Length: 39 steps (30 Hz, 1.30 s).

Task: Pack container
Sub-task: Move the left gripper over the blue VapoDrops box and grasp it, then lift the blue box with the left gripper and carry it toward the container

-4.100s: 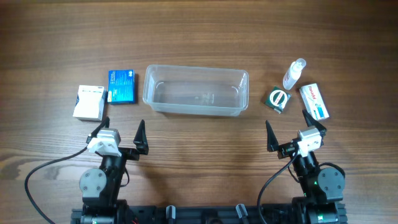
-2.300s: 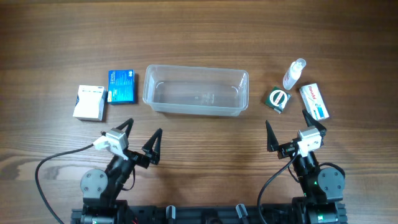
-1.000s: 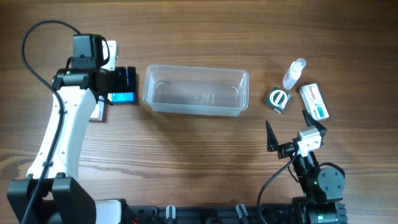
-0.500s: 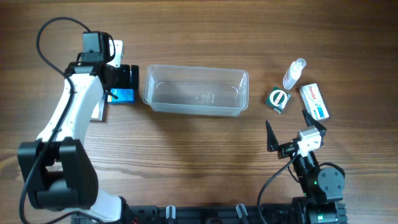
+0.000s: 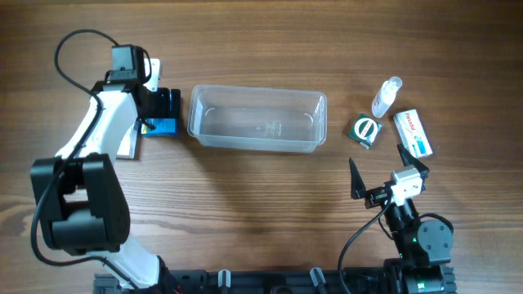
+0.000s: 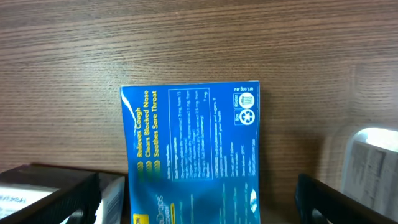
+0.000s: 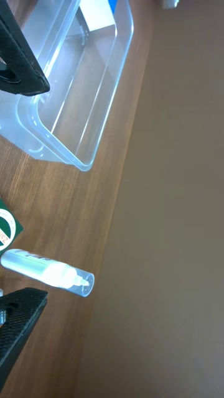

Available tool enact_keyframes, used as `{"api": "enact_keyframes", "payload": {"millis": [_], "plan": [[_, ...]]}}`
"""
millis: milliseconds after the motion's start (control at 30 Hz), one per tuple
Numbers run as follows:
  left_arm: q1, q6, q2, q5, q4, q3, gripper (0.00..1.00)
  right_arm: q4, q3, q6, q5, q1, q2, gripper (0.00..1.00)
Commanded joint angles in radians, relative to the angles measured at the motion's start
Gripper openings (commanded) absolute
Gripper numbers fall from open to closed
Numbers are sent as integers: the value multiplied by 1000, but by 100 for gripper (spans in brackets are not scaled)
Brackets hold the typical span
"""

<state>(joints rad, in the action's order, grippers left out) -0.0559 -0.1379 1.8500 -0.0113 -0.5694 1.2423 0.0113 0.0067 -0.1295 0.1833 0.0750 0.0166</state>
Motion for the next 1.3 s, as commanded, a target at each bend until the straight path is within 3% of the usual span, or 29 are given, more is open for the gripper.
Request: {"api": "enact_keyframes", "payload": {"millis": [0, 567, 1133, 1267], "plan": [[-10, -16, 39, -9, 14, 3, 100, 4, -2, -9, 14, -4, -3, 100], [-10, -12, 143, -9, 92, 3, 99, 4, -2, -9, 14, -4, -3, 100], [-10, -3, 193, 3, 94, 0, 91, 4, -2, -10, 14, -4, -3, 100], [-10, -4, 192, 2, 93, 0, 84, 4, -2, -9, 14, -4, -3, 100]]}}
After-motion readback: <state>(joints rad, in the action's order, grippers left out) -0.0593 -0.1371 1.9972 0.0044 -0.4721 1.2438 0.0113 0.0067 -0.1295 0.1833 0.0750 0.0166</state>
